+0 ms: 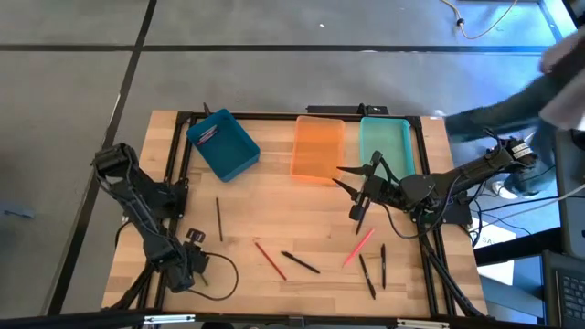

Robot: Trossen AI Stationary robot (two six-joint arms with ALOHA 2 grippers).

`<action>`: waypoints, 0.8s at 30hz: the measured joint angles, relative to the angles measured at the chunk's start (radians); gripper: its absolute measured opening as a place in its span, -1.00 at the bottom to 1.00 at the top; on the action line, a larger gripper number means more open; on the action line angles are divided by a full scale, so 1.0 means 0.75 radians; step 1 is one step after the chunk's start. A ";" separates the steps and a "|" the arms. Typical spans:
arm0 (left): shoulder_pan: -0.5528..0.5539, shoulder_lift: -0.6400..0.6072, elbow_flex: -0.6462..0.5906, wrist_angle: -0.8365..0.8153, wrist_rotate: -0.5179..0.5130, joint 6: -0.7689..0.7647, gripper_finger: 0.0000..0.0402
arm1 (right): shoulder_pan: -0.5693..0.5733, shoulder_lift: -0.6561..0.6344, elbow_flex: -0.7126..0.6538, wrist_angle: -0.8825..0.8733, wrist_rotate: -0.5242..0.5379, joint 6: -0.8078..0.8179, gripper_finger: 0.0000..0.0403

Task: Sort crayons/erasers/pens/pencils in bins
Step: Put the green colored pencil into the orange bin

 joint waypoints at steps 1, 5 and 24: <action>0.001 0.000 0.000 0.000 -0.005 0.000 -0.41 | 0.000 0.000 0.000 0.000 0.000 0.000 -0.22; 0.002 0.001 0.007 0.000 -0.039 -0.006 -0.53 | 0.000 0.000 0.000 0.000 0.000 0.000 -0.22; 0.205 -0.008 0.047 -0.005 -0.008 -0.011 -0.96 | 0.000 -0.001 0.000 0.012 0.001 -0.001 -0.22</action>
